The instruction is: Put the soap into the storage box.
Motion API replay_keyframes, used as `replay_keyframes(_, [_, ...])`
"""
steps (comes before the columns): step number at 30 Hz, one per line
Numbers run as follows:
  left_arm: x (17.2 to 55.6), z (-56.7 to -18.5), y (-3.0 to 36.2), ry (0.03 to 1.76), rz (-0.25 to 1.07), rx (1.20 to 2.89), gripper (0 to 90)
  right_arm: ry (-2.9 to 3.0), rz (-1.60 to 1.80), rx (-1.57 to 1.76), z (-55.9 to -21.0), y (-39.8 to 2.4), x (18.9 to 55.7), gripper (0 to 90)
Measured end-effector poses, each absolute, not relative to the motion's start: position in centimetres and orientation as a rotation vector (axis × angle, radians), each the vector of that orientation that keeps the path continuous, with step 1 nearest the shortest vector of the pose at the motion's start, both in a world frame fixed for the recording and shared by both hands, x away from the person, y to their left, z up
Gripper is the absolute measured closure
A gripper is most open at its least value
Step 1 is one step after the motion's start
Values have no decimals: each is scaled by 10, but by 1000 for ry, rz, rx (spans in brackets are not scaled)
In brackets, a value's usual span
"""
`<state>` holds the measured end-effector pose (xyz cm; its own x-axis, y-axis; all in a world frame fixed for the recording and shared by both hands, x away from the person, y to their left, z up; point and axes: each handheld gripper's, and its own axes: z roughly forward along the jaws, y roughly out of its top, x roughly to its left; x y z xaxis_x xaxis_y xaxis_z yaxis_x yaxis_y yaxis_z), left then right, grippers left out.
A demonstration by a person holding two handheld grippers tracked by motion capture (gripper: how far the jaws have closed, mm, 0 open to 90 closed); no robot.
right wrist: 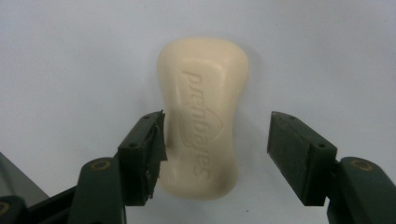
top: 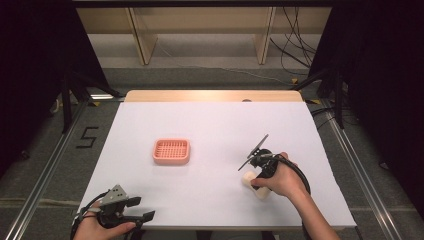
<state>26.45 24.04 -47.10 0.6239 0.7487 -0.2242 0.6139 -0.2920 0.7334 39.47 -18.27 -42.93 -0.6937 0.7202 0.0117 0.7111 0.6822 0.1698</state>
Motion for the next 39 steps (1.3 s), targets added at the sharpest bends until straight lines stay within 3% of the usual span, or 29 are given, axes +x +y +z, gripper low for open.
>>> replay_keyframes(20, [265, -473, 240, 1065, 188, 2013, 260, 2887, 126, 1290, -446, -165, 402, 401])
replay_keyframes(39, [264, -473, 240, 1076, 178, 2014, 260, 2894, 82, 1310, -453, -163, 403, 502])
